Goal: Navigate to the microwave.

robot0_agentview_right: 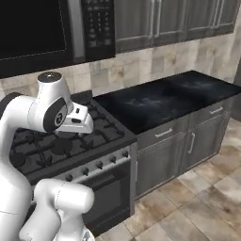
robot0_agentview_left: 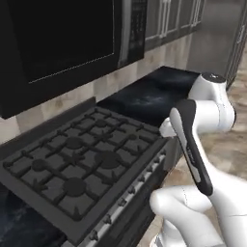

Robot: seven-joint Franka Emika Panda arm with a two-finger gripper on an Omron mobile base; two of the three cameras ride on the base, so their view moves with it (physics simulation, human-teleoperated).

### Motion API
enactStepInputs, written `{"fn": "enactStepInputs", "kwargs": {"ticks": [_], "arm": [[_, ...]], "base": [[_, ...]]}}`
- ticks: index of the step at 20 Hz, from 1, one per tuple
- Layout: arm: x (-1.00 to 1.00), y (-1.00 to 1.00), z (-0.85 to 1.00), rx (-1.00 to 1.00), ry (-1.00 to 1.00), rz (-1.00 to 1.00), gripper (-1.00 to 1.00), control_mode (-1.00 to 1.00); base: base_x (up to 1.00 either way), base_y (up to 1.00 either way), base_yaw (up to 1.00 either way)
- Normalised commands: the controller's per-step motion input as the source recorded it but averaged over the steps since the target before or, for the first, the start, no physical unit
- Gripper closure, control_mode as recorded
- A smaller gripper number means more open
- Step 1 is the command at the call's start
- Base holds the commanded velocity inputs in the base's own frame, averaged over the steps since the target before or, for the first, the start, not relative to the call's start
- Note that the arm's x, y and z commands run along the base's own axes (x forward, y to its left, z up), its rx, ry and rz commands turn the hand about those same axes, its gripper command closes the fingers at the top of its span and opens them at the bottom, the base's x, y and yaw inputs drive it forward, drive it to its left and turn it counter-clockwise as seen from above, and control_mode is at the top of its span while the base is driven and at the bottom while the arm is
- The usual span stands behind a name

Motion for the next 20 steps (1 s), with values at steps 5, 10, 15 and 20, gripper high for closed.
{"fn": "enactStepInputs", "kwargs": {"ticks": [5,10,15,20], "arm": [[0.00,0.00,0.00,0.00,0.00,0.00,-1.00,1.00],[0.00,0.00,0.00,0.00,0.00,0.00,-1.00,1.00],[0.00,0.00,0.00,0.00,0.00,0.00,-1.00,1.00],[0.00,0.00,0.00,0.00,0.00,0.00,-1.00,1.00]], "base": [[0.91,-0.11,0.89],[0.91,-0.09,0.85],[0.76,-0.09,0.66],[0.46,0.00,0.21]]}}
